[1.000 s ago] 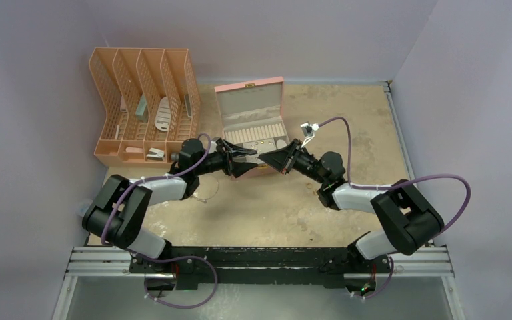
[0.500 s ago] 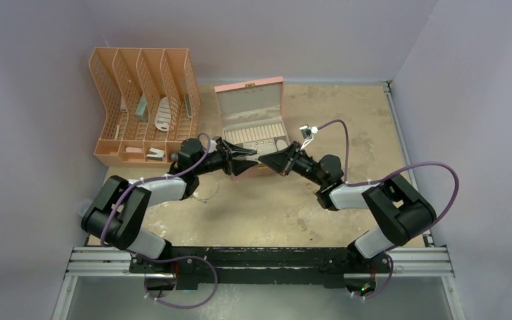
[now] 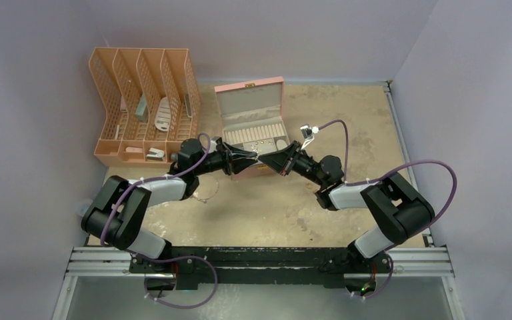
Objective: Organize the mixed jewelry
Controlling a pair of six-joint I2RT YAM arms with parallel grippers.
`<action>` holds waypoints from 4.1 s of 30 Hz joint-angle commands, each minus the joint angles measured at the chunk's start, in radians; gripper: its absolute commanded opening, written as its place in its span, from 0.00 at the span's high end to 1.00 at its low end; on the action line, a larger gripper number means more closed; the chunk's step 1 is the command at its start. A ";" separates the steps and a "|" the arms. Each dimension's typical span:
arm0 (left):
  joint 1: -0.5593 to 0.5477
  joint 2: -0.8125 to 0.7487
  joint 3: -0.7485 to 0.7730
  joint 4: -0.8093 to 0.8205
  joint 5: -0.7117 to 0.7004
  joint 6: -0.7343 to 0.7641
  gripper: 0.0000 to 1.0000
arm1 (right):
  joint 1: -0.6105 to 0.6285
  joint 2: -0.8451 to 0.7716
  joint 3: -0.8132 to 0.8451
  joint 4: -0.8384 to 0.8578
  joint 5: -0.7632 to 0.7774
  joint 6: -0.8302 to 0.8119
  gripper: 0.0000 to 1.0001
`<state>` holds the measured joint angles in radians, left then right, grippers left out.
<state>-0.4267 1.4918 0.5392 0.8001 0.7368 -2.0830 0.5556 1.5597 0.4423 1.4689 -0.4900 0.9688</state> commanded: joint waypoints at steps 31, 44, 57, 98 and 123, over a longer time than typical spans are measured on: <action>-0.001 -0.099 0.003 -0.060 -0.072 0.090 0.93 | -0.018 -0.054 -0.027 0.084 -0.059 0.135 0.46; 0.000 -0.192 0.346 -0.829 -0.369 0.876 0.90 | -0.063 -0.305 0.077 -0.673 0.301 -0.053 0.42; -0.187 0.093 0.749 -1.153 -0.684 1.318 0.91 | -0.064 -0.276 0.127 -1.018 0.606 0.007 0.49; -0.247 0.416 1.103 -1.334 -0.766 1.485 0.92 | -0.097 -0.167 0.211 -1.204 0.617 0.020 0.53; -0.247 0.458 1.124 -1.348 -0.814 1.504 0.92 | -0.100 -0.305 0.195 -1.187 0.632 -0.022 0.54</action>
<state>-0.6746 1.9545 1.6196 -0.5644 -0.0620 -0.5976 0.4580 1.2930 0.6289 0.2707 0.1314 0.9680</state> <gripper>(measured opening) 0.112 0.465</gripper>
